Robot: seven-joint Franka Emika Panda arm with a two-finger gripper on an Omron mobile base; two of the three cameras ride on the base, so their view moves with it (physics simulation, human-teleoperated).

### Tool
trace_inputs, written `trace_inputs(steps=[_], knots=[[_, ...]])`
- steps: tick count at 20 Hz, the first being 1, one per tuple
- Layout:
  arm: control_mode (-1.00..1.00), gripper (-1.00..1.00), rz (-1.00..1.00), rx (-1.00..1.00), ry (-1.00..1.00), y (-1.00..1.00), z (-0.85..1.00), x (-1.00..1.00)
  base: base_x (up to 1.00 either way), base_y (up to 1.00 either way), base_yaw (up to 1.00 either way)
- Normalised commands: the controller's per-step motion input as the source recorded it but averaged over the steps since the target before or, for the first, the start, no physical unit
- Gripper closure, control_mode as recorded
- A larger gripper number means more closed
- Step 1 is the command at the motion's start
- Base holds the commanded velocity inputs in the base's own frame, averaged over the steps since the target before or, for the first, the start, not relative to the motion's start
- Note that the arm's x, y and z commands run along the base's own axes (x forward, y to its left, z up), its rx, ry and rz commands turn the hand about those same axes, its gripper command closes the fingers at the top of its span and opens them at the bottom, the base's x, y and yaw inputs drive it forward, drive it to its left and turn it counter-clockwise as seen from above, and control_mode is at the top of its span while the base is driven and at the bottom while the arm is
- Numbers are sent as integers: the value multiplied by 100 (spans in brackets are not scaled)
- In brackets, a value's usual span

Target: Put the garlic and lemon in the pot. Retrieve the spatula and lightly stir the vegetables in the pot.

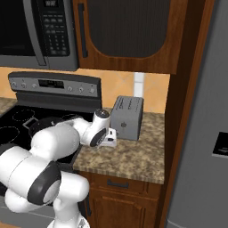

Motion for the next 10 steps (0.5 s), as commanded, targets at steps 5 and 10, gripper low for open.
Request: trace_inputs(steps=[5,10], knots=[[-100,100,28,2,-14,4,73,-10,0,0,0],[-100,100,21,3,-9,0,69,-2,0,0,0]])
